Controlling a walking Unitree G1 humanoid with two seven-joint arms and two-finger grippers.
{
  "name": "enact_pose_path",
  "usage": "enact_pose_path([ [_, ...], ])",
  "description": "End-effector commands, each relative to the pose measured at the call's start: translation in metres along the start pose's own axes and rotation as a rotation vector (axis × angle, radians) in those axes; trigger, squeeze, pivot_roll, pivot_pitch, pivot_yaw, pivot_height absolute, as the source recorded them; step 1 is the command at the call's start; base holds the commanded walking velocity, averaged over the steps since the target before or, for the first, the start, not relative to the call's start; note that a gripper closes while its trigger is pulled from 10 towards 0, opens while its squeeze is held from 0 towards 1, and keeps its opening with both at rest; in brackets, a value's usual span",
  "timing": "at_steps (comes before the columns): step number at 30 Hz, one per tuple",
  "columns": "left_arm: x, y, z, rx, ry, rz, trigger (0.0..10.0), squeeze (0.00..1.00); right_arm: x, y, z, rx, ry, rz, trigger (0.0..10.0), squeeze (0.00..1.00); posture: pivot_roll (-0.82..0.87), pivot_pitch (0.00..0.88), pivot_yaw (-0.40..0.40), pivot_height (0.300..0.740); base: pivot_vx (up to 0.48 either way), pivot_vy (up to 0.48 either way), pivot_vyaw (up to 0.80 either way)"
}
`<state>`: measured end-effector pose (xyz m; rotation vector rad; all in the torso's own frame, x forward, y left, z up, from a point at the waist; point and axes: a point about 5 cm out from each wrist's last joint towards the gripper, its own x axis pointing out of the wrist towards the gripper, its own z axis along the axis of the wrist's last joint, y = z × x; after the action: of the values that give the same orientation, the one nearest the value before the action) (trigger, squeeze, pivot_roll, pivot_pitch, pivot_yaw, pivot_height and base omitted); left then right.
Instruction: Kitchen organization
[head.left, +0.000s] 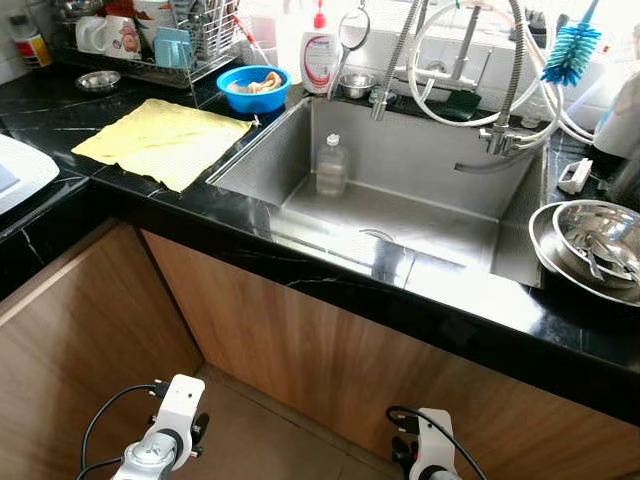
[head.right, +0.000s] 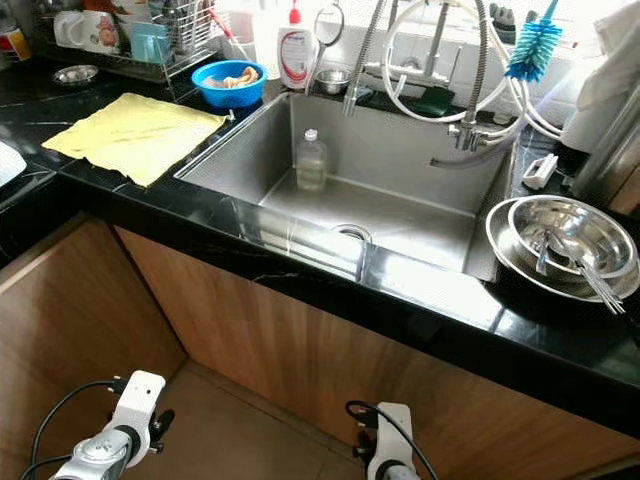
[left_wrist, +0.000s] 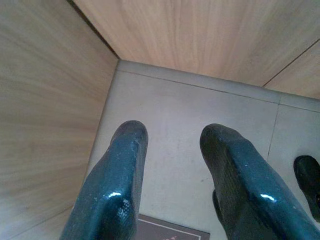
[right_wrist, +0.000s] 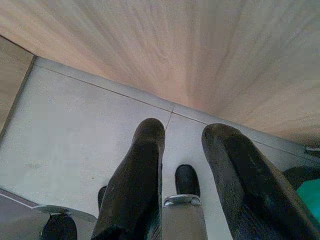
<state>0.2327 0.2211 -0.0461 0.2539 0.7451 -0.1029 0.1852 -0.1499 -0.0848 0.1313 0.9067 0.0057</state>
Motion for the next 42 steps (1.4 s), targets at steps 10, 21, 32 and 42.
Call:
enact_pose_path([
  [10,0.002,-0.033,-0.006,0.012,0.041,-0.081,10.0,0.00,-0.005,-0.021,-0.007,0.029,-0.001,-0.082,10.0,0.00,0.05,0.000,0.063,0.736,0.000,0.000,-0.64],
  [21,0.008,-0.019,0.018,0.045,-0.002,-0.054,10.0,0.00,-0.002,-0.012,0.002,0.057,-0.038,-0.089,10.0,0.00,0.05,0.000,0.064,0.736,0.000,0.000,-0.62],
  [32,0.010,-0.022,0.025,0.025,-0.025,-0.055,10.0,0.00,0.000,-0.008,0.009,0.045,-0.063,-0.063,10.0,0.00,0.06,0.000,0.037,0.736,0.000,0.000,-0.34],
  [42,0.010,-0.025,0.023,0.023,-0.019,-0.071,10.0,0.00,0.000,-0.006,0.009,0.045,-0.061,-0.062,10.0,0.00,0.04,0.000,0.048,0.736,0.000,0.288,0.00],
])
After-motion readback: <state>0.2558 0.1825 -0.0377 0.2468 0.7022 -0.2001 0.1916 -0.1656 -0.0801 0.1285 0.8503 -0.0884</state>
